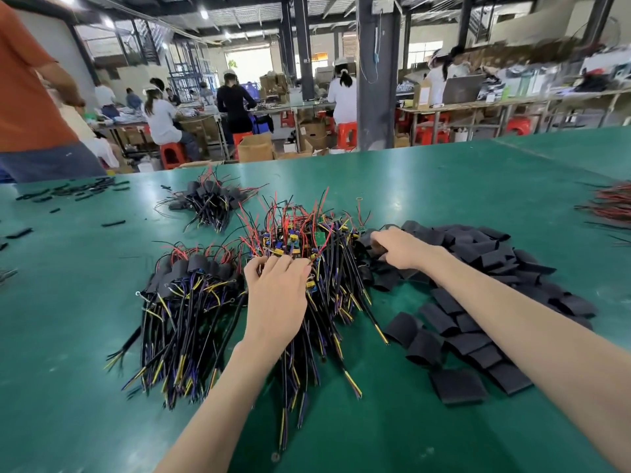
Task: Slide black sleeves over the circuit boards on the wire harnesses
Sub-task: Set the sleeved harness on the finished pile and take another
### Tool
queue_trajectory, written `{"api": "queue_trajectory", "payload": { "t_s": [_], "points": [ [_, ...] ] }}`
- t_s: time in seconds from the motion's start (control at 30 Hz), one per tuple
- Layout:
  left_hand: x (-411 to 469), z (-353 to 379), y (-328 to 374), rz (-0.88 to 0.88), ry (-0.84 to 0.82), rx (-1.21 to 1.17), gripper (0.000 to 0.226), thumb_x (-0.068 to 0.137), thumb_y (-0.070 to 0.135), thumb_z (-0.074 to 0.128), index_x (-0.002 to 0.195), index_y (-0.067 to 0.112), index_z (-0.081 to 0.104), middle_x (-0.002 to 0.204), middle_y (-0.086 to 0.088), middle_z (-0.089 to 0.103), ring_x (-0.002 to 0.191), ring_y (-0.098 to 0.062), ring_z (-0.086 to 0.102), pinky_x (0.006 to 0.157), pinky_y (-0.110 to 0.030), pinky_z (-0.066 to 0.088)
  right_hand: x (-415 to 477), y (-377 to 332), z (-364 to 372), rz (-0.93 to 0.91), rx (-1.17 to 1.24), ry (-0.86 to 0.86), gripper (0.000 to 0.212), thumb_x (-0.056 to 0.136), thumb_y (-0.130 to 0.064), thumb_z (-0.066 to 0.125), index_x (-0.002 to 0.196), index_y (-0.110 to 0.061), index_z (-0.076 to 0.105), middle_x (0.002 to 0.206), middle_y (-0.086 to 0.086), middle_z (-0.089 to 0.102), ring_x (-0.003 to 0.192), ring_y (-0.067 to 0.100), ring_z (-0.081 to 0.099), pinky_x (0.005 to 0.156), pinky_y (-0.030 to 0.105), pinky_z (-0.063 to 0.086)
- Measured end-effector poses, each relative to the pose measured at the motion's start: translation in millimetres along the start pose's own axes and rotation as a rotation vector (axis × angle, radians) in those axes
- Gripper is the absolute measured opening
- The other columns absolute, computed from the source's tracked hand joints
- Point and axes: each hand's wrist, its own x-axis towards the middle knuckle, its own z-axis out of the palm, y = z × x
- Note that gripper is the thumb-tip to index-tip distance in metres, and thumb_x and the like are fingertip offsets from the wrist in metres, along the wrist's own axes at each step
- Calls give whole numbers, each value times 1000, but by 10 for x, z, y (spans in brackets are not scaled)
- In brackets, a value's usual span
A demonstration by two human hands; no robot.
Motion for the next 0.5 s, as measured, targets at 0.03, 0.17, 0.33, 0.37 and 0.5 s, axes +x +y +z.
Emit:
{"api": "queue_trajectory", "payload": {
  "t_s": [0.03, 0.17, 0.33, 0.37, 0.5],
  "points": [
    [-3, 5, -4, 3, -10, -13, 14, 90, 8, 57, 95, 14, 69, 82, 1, 66, 81, -25, 61, 94, -37, 26, 11, 3, -8, -2, 17, -8, 10, 88, 1, 53, 94, -6, 49, 102, 17, 55, 96, 32, 51, 78, 39, 44],
    [1, 2, 5, -18, -157, -140, 51, 78, -17, 52, 123, 7, 60, 97, -6, 62, 92, -27, 58, 98, -35, 30, 42, -11, -19, 2, 7, -33, 28, 83, -19, 69, 94, -12, 45, 103, 14, 50, 98, 30, 47, 75, 34, 36],
    [-7, -30, 30, -20, -209, -344, 53, 85, -16, 44, 134, 4, 51, 109, -9, 52, 94, -25, 51, 90, -32, 39, -98, -40, 17, 23, -27, 308, 42, 88, -29, 63, 120, -9, 44, 118, 12, 47, 111, 29, 38, 93, 39, 30],
    [-8, -35, 52, -36, -163, -391, 42, 89, -11, 47, 127, 2, 56, 102, -10, 53, 86, -24, 53, 83, -32, 41, -163, -65, 19, 1, 15, 386, 40, 88, -28, 62, 120, -8, 47, 118, 11, 46, 112, 28, 37, 94, 38, 29],
    [22, -63, 115, -107, 10, -496, 12, 91, 5, 59, 95, 1, 70, 79, -2, 56, 63, -19, 47, 66, -26, 35, -529, -236, -2, -99, 335, 484, 31, 84, -14, 67, 110, -2, 54, 107, 11, 49, 105, 27, 43, 92, 30, 30]
  ]
}}
